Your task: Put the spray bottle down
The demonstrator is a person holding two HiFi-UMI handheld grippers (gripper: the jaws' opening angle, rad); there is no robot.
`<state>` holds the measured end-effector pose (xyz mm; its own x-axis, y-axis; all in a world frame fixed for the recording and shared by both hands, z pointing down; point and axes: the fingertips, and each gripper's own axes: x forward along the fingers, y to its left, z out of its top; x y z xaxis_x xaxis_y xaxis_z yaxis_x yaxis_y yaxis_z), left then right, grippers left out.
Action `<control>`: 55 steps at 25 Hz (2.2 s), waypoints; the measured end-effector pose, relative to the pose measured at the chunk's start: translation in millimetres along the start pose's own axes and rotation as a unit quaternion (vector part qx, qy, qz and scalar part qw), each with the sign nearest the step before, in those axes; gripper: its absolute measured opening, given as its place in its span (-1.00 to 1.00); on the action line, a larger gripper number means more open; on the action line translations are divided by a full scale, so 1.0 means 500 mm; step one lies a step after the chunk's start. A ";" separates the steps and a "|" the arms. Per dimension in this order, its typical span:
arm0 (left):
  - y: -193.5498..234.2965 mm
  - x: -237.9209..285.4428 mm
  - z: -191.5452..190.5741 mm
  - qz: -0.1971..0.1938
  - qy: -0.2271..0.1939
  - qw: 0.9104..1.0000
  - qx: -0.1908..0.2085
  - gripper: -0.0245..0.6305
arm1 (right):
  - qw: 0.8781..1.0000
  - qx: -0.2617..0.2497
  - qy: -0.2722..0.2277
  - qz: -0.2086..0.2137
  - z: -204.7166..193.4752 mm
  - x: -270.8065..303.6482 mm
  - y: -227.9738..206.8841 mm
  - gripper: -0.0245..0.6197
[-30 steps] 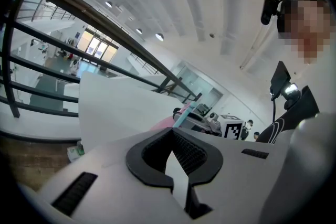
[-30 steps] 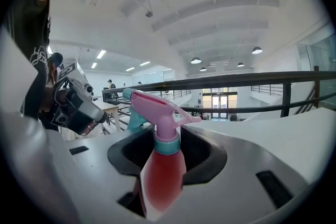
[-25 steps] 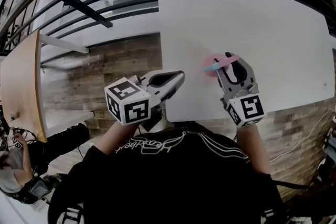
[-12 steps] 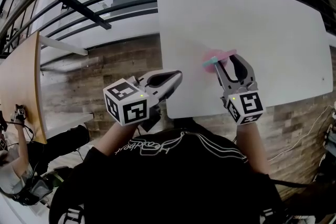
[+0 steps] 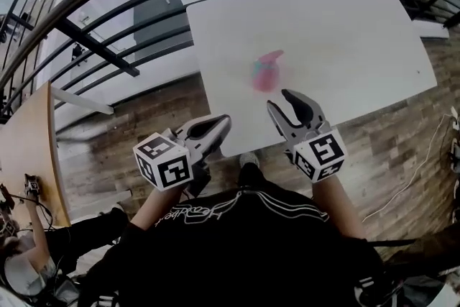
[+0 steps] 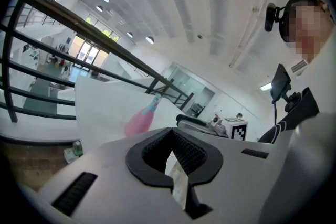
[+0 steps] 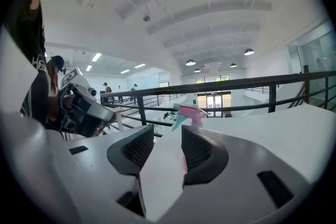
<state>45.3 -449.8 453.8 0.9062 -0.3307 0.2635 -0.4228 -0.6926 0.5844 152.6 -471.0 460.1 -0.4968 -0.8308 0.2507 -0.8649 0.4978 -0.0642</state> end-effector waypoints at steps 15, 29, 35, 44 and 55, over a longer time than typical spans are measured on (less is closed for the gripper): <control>-0.325 -0.181 -0.154 -0.070 0.009 0.995 0.072 -0.90 | 0.995 0.074 -0.034 0.061 0.024 -0.323 0.343 -0.81; -0.391 -0.269 -0.221 -0.075 0.016 0.992 0.095 -0.90 | 0.993 0.074 -0.037 0.088 0.039 -0.392 0.469 -0.82; -0.404 -0.282 -0.237 -0.079 0.014 0.992 0.097 -0.90 | 0.993 0.065 -0.037 0.094 0.033 -0.405 0.488 -0.84; -0.427 -0.293 -0.250 -0.086 0.018 0.991 0.101 -0.90 | 0.992 0.079 -0.030 0.095 0.019 -0.422 0.506 -0.85; -0.440 -0.309 -0.274 -0.100 0.015 0.990 0.098 -0.90 | 0.992 0.084 -0.032 0.089 0.006 -0.443 0.524 -0.85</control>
<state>-0.3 -158.4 389.7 0.9709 -0.1570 0.1810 -0.2254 -0.8549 0.4672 35.8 -157.5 384.9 -0.6416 -0.7503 0.1591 -0.7601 0.5941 -0.2634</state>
